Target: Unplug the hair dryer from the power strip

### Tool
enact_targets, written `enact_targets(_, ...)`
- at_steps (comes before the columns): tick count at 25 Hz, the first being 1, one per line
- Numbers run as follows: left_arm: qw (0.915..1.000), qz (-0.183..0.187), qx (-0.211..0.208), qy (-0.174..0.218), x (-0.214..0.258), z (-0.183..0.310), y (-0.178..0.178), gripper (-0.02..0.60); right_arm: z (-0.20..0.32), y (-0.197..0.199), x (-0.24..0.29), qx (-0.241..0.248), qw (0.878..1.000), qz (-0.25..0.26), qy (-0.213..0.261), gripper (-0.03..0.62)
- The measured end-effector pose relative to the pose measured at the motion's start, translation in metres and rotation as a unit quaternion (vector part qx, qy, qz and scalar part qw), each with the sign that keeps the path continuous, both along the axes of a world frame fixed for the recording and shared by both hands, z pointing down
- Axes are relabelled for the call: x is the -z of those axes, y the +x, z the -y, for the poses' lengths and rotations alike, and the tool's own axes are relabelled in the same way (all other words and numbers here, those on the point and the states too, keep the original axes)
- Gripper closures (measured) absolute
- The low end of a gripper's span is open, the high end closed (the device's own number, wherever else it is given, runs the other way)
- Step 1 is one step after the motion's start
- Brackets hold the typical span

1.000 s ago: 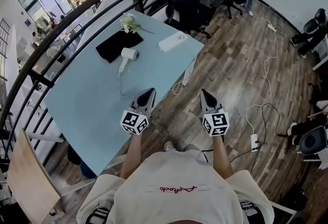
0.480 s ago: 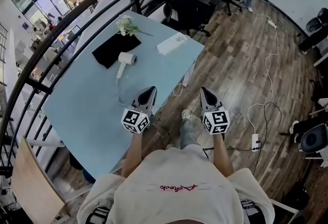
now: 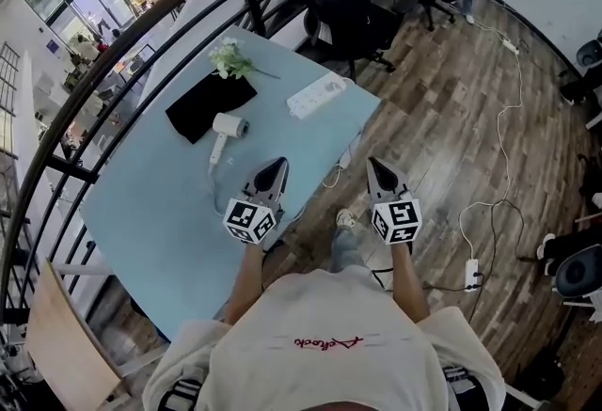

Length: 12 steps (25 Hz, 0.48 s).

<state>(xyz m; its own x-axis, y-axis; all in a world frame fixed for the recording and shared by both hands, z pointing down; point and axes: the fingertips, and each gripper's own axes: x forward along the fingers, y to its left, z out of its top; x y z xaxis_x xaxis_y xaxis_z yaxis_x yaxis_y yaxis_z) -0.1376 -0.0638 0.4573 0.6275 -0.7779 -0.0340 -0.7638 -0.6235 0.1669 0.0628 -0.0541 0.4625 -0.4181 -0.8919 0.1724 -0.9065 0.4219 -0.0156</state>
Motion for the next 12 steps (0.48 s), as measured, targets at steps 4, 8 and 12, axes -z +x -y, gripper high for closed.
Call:
enact_targets(4, 0.9999, 0.003, 0.012, -0.006, 0.0, 0.032, 0.007, 0.573, 0.034, 0.007, -0.002, 0.012, 1.0, 0.004, -0.006, 0.577)
enact_targets(8, 0.9997, 0.002, 0.023, -0.007, 0.005, 0.066, 0.018, 0.573, 0.071, 0.017, 0.001, 0.022, 1.0, 0.008, -0.007, 0.577)
enact_targets(12, 0.9994, 0.006, 0.033, -0.007, 0.012, 0.101, 0.029, 0.573, 0.109, 0.028, 0.006, 0.032, 0.999, 0.014, -0.005, 0.577)
